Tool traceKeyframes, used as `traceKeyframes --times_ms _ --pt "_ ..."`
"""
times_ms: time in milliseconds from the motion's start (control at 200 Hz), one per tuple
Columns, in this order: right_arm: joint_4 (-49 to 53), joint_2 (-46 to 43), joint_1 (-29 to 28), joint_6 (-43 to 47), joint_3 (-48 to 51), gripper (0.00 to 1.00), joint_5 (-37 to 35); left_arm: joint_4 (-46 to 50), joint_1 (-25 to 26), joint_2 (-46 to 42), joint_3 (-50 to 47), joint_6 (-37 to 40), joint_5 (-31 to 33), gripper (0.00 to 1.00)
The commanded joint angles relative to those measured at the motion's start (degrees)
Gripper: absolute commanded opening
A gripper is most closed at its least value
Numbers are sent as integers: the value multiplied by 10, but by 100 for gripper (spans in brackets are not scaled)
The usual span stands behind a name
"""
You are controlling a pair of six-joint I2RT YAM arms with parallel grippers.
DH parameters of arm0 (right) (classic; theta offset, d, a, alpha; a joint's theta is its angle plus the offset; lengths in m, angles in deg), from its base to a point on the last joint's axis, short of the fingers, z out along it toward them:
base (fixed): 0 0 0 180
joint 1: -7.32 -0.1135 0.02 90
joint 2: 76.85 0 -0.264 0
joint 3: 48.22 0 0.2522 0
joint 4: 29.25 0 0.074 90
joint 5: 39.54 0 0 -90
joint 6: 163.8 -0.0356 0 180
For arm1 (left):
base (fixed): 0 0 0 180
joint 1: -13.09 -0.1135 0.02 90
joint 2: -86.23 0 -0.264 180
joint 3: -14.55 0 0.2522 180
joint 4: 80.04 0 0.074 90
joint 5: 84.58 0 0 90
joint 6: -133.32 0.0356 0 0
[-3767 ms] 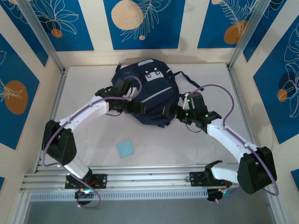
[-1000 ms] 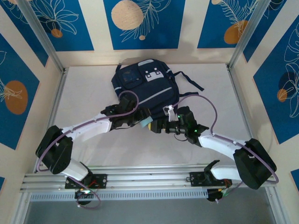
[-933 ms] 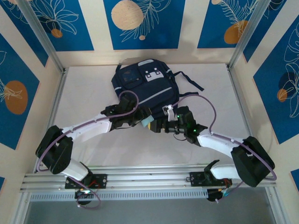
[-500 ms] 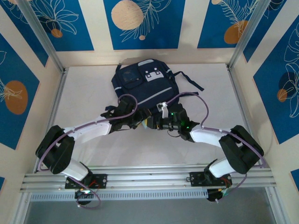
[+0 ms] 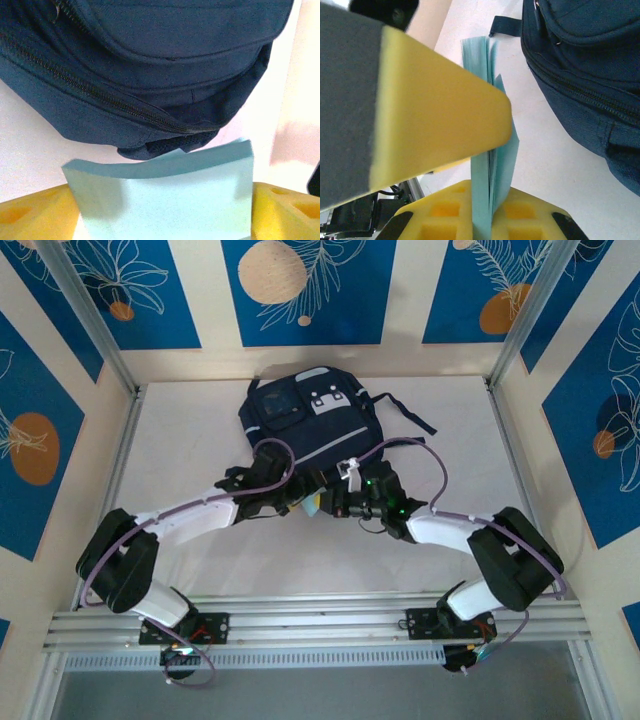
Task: Pack the student bag
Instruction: Pass the notebook.
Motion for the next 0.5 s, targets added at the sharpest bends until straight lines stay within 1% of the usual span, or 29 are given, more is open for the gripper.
traceKeyframes --times_ms 0,85,135,215,365,495 --pt "47 -49 13 17 13 7 6 69 -15 -4 81 147 41 88" --pt "97 -87 29 25 24 7 5 110 -18 22 141 244 54 88" --pt "129 -113 41 30 29 7 0 137 -18 47 181 298 49 88" --pt "195 -158 63 39 32 7 -13 186 -18 94 245 363 36 88" --pt "288 -242 126 51 38 7 -20 239 -16 169 321 445 34 86" --pt "366 -293 197 55 34 7 -28 273 -8 218 370 512 38 84"
